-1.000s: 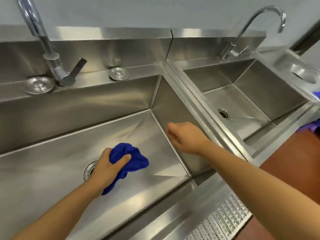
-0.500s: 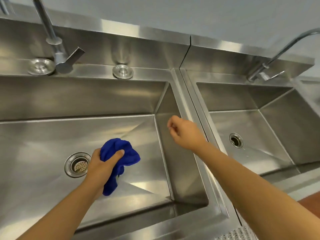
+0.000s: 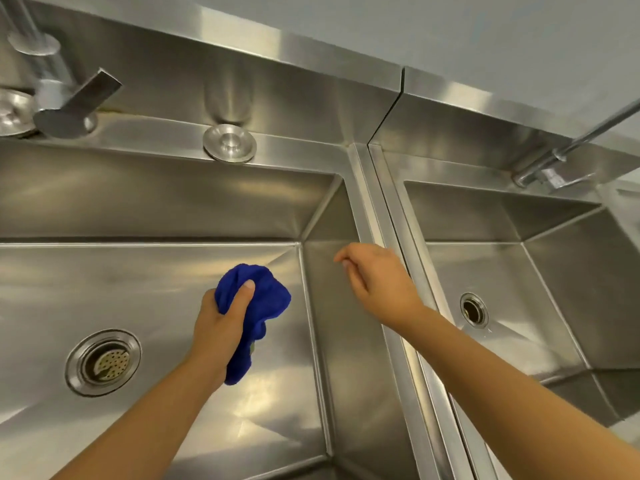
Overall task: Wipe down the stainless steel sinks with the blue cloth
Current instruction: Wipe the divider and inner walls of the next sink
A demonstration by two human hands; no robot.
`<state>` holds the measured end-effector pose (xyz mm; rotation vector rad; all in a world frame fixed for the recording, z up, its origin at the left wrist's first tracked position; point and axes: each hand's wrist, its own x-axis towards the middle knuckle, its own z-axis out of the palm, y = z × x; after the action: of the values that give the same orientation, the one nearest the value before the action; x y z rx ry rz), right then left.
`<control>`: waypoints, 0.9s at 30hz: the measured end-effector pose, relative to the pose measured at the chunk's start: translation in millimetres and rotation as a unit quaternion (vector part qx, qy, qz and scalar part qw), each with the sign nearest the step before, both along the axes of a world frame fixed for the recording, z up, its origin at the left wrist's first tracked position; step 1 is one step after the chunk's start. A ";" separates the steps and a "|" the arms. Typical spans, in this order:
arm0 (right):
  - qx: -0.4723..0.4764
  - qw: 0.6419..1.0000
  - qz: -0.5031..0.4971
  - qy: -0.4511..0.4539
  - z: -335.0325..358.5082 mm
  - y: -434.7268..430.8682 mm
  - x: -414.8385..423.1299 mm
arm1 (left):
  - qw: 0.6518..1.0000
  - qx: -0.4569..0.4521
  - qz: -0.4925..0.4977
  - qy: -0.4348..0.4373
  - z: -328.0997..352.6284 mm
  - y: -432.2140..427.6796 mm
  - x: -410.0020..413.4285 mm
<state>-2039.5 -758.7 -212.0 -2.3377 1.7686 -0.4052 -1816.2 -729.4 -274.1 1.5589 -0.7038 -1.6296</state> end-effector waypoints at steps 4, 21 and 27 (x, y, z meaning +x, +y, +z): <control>-0.027 0.999 0.004 0.029 -17.2 -43.0 -21.8 | 1.000 -0.014 -0.013 0.001 -18.6 -39.4 -29.3; 0.044 0.996 -0.053 0.063 -52.7 -192.4 -61.7 | 0.996 -0.067 0.031 0.043 -34.6 -158.6 -149.4; 0.031 0.996 -0.048 0.065 -55.0 -193.1 -61.7 | 0.993 -0.095 0.072 -0.013 -85.1 -185.3 -190.6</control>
<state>-2101.2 -951.8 -267.0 -2.2913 1.9273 -0.2114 -2006.8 -914.7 -359.2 1.4616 -0.7219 -1.3977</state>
